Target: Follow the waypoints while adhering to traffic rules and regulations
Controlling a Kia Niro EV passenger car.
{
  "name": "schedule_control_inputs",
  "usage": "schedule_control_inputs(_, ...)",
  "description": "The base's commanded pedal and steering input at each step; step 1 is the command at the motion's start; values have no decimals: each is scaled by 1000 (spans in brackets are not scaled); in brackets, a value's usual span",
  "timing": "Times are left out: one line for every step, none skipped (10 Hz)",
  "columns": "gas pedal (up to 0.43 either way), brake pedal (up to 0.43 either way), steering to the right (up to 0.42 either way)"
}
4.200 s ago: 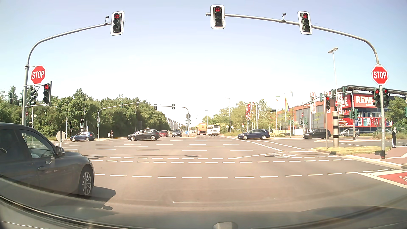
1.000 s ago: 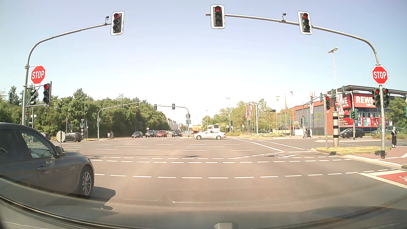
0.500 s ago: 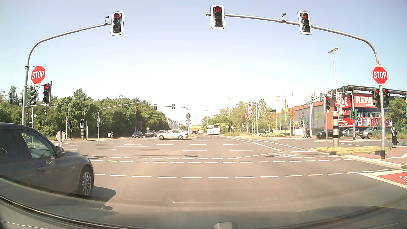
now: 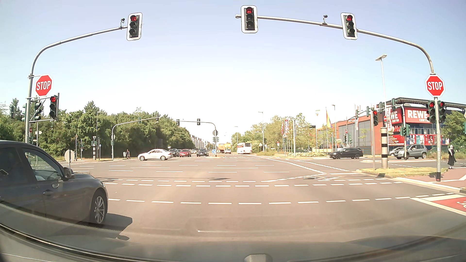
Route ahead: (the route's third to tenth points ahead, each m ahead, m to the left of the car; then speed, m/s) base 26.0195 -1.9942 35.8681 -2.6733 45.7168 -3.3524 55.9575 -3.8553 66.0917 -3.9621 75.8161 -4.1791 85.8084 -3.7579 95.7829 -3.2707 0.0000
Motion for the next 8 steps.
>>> schedule_control_inputs(0,366,8)
schedule_control_inputs(0,366,8)
schedule_control_inputs(0,366,8)
schedule_control_inputs(0,366,8)
schedule_control_inputs(0,366,8)
schedule_control_inputs(0,366,8)
schedule_control_inputs(0,366,8)
schedule_control_inputs(0,366,8)
